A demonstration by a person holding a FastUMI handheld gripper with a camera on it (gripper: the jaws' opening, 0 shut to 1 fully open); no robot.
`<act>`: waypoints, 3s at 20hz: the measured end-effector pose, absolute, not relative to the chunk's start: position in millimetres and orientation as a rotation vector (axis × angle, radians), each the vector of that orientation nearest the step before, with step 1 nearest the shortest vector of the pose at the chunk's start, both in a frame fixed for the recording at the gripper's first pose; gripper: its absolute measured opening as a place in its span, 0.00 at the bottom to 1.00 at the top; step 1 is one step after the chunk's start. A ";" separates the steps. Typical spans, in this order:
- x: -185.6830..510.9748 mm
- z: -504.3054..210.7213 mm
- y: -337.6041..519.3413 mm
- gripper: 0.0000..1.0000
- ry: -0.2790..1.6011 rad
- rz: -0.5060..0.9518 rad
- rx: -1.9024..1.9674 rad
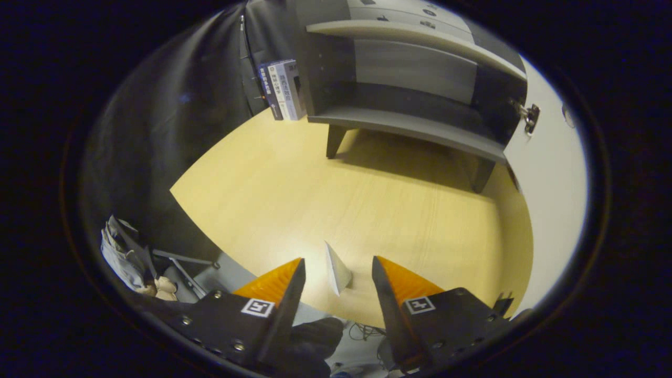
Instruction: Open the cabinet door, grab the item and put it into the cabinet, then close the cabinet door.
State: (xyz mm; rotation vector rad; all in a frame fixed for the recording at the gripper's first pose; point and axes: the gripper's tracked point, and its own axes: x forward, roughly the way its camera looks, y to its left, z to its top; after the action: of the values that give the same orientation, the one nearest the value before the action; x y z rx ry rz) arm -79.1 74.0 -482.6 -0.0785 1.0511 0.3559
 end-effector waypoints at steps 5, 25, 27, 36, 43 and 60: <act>-75.8 -505.3 68.4 0.27 1.087 0.297 -0.084; 32.5 -258.2 54.2 0.10 0.668 0.156 -0.019; 43.6 -224.3 55.4 0.10 0.619 0.160 -0.027; 109.3 -115.3 46.6 0.10 0.438 0.134 -0.017; 156.1 -112.8 35.3 0.10 0.447 0.088 -0.027; 218.0 -189.0 15.6 0.10 0.779 0.043 -0.056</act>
State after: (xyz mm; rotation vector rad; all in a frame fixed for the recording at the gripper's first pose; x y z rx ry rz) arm 218.0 15.6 -189.0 -0.0562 0.7793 0.0429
